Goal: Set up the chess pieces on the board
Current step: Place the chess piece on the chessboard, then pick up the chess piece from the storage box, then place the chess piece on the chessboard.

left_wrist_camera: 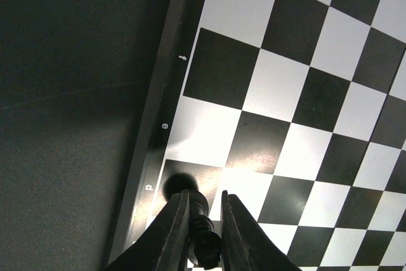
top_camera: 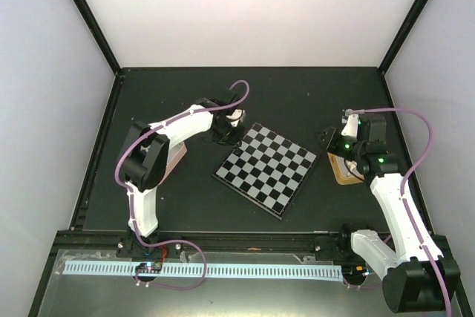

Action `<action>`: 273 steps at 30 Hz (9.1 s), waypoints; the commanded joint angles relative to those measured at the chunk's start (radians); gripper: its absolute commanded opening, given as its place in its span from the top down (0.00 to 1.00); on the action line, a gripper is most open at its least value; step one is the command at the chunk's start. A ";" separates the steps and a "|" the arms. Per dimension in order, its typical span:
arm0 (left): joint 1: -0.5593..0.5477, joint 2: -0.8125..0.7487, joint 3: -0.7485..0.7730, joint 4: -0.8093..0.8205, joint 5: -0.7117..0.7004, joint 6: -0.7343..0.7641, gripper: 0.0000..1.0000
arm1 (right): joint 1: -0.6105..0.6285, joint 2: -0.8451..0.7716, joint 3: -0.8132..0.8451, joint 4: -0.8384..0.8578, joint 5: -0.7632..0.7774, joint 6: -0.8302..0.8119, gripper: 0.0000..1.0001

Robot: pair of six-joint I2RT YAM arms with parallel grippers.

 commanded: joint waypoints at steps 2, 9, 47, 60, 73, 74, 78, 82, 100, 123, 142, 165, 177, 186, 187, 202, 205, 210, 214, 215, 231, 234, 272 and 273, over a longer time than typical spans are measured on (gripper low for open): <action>-0.008 0.011 0.008 -0.006 -0.014 0.017 0.84 | 0.004 -0.010 -0.009 0.016 0.022 -0.008 0.71; -0.009 0.014 -0.023 0.050 0.020 0.028 0.77 | 0.005 -0.007 -0.010 0.021 0.022 -0.006 0.71; -0.029 0.126 0.176 -0.040 -0.087 0.042 0.88 | 0.004 -0.008 -0.033 0.035 0.027 -0.012 0.70; -0.033 0.143 0.191 -0.080 -0.107 0.040 0.86 | 0.004 0.004 -0.033 0.040 0.025 -0.012 0.70; -0.038 0.140 0.196 -0.084 -0.061 0.042 0.76 | 0.004 0.002 -0.033 0.038 0.024 -0.014 0.67; -0.039 0.137 0.197 -0.083 -0.062 0.041 0.75 | 0.004 0.002 -0.032 0.038 0.024 -0.013 0.67; -0.039 0.129 0.199 -0.082 -0.048 0.042 0.71 | 0.004 -0.003 -0.033 0.038 0.024 -0.010 0.67; -0.038 0.112 0.199 -0.076 -0.029 0.042 0.66 | 0.006 -0.004 -0.033 0.036 0.024 -0.012 0.66; -0.001 -0.038 0.159 -0.058 -0.104 0.033 0.56 | 0.005 -0.006 -0.029 0.031 0.024 -0.012 0.65; 0.570 -0.752 -0.691 0.235 -0.434 -0.283 0.45 | 0.006 0.051 -0.040 0.074 0.007 0.005 0.64; 0.801 -0.463 -0.571 0.276 -0.376 -0.254 0.69 | 0.007 0.040 -0.072 0.090 -0.010 0.013 0.65; 0.804 -0.361 -0.540 0.271 -0.372 -0.215 0.90 | 0.007 0.034 -0.070 0.085 -0.009 0.009 0.66; 0.786 -0.469 -0.540 0.233 -0.349 -0.213 0.97 | 0.007 0.025 -0.066 0.078 -0.012 0.008 0.66; 0.592 -0.594 -0.510 0.155 -0.304 -0.211 0.95 | 0.007 0.025 -0.067 0.078 -0.007 0.011 0.66; 0.553 -0.602 -0.505 0.152 -0.301 -0.210 0.95 | 0.007 0.025 -0.068 0.078 -0.006 0.013 0.66; 0.020 -0.496 -0.568 0.399 -0.312 -0.051 0.95 | 0.007 0.005 -0.075 0.070 0.001 0.014 0.66; -0.018 -0.463 -0.552 0.421 -0.286 -0.015 0.95 | 0.008 0.002 -0.076 0.068 0.002 0.016 0.66; -0.071 -0.420 -0.539 0.453 -0.261 0.038 0.95 | 0.007 -0.003 -0.077 0.067 0.004 0.019 0.66; -0.100 -0.394 -0.518 0.432 -0.267 0.065 0.95 | 0.007 -0.007 -0.080 0.065 0.007 0.016 0.66; -0.103 -0.389 -0.515 0.424 -0.270 0.066 0.95 | 0.007 -0.008 -0.080 0.065 0.007 0.016 0.66; -0.136 -0.376 -0.562 0.406 -0.259 0.078 0.95 | 0.007 -0.005 -0.087 0.071 0.002 0.013 0.66; -0.135 -0.372 -0.572 0.402 -0.283 0.072 0.95 | 0.007 -0.007 -0.090 0.070 0.004 0.011 0.66; -0.123 -0.463 -0.506 0.313 -0.315 0.054 0.44 | 0.007 -0.010 -0.088 0.074 -0.011 0.019 0.64; -0.116 -0.476 -0.503 0.303 -0.338 0.040 0.44 | 0.007 -0.009 -0.088 0.074 -0.011 0.020 0.64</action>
